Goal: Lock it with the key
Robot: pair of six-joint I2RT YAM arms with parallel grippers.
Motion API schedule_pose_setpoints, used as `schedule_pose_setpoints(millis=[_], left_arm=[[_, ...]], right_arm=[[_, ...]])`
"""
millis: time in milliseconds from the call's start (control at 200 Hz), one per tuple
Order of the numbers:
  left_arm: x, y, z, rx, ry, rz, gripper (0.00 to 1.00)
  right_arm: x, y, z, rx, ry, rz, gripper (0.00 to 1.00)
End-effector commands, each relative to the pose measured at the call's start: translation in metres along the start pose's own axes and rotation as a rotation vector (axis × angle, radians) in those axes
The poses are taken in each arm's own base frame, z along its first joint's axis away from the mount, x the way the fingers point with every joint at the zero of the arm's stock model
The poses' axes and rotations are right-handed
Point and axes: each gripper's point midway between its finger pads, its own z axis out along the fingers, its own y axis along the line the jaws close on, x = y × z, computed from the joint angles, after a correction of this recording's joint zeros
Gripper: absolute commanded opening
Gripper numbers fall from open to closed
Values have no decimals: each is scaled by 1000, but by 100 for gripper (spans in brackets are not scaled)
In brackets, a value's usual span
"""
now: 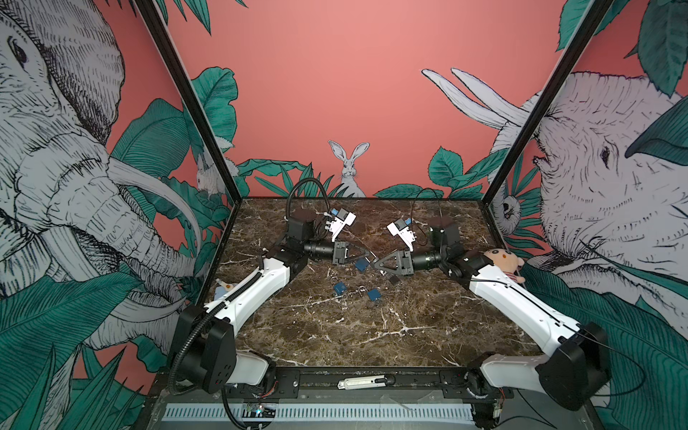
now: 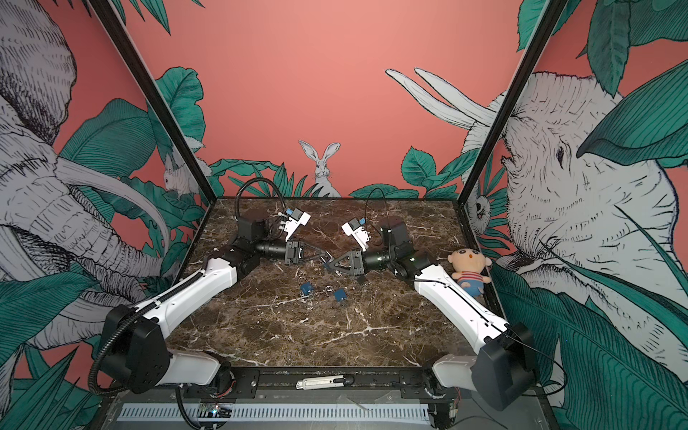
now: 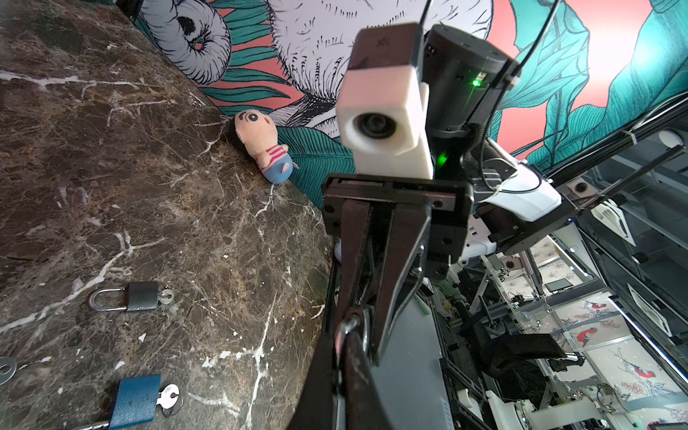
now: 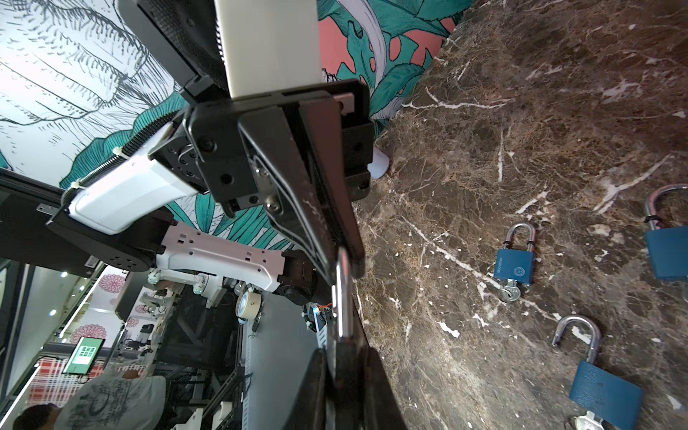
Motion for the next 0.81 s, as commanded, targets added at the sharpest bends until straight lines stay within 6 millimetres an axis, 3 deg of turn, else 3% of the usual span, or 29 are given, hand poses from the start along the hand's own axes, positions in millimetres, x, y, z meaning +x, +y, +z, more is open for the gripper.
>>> schedule_pose_setpoints(millis=[0,400,800], left_arm=[[15,26,4,-79,4,-63,0],[34,19,10,-53,37,-80,0],[58,9,23,-27,79,-118,0]], right_arm=[[-23,70,-16,-195,-65,-220,0],[-32,72,-16,-206,-102,-230,0],[-41,59,-9,-185,-105,-226,0]])
